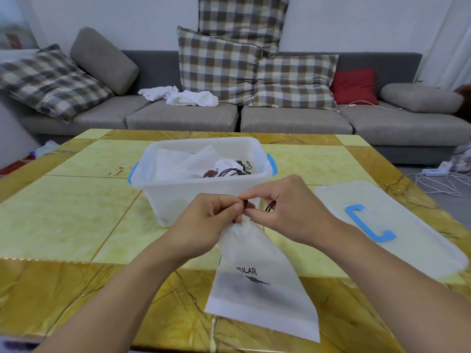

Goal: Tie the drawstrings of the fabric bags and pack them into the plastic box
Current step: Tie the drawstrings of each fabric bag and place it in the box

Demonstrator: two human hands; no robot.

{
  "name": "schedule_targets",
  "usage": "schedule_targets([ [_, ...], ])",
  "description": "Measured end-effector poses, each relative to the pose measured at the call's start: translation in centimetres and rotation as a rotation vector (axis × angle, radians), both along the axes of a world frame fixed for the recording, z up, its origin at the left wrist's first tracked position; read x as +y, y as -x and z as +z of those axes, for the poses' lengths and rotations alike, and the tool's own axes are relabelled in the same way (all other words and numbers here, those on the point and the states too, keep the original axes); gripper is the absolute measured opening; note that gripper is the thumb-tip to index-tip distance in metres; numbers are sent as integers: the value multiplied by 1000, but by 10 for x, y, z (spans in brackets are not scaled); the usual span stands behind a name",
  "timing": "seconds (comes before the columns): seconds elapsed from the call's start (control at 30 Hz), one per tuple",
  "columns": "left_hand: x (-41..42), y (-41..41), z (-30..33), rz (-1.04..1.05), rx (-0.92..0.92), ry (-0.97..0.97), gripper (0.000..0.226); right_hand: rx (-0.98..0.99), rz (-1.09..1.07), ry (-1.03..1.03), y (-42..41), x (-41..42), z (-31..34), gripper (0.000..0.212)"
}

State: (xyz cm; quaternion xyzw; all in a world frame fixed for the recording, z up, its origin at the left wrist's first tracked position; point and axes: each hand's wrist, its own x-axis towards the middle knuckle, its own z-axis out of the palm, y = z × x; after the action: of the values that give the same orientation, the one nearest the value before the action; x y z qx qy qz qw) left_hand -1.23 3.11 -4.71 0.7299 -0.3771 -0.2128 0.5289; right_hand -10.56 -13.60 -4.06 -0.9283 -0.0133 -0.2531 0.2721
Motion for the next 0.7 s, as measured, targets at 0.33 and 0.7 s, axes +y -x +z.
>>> schedule_targets([
  [0.33,3,-4,4,32,215,70,38,202,-46,-940,-9,2,-5,15],
  [0.7,-2,-3,1,15,235,60,32,179,-8,-847,-5,-5,-1,25],
])
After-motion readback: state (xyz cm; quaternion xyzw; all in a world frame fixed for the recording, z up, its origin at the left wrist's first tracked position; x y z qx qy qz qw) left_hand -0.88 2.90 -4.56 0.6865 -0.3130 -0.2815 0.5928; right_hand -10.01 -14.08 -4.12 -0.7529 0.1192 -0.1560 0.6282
